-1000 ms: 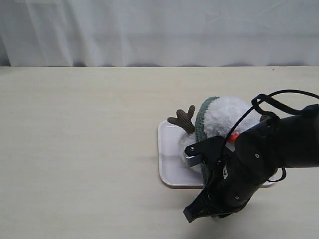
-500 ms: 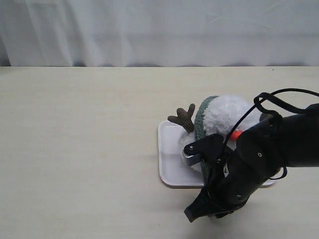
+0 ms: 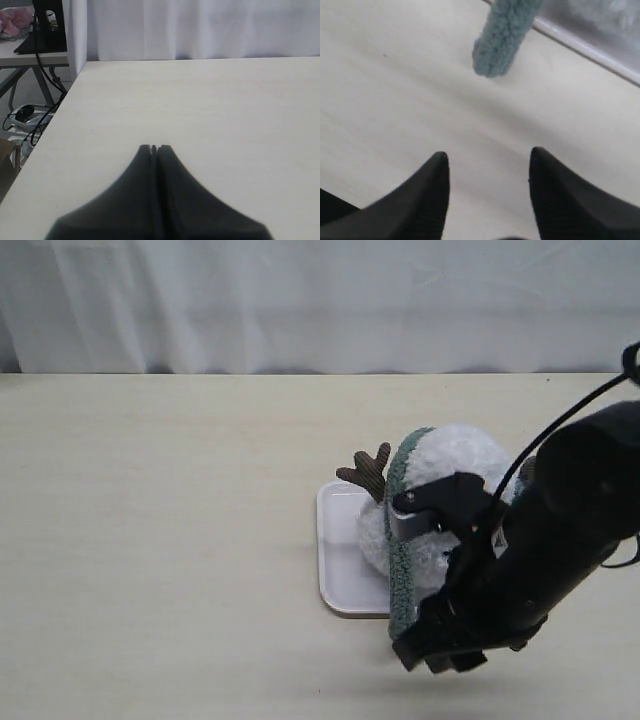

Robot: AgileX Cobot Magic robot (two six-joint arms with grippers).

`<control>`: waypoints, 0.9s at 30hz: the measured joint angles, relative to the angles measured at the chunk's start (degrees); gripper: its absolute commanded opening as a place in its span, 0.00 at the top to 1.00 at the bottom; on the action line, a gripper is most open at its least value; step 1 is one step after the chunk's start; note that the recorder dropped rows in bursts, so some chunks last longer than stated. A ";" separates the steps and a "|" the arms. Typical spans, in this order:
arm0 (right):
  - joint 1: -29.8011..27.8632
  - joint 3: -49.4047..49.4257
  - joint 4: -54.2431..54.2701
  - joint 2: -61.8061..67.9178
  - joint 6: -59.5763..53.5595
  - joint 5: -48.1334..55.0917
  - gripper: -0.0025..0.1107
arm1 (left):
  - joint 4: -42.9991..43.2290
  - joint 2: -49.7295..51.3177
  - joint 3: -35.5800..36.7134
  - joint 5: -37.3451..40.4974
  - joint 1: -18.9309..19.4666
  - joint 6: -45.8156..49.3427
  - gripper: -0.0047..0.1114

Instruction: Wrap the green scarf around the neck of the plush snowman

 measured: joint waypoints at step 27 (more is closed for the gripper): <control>0.09 -25.51 -27.32 10.80 20.98 2.22 0.94 | 0.00 0.00 0.00 0.00 0.00 0.00 0.96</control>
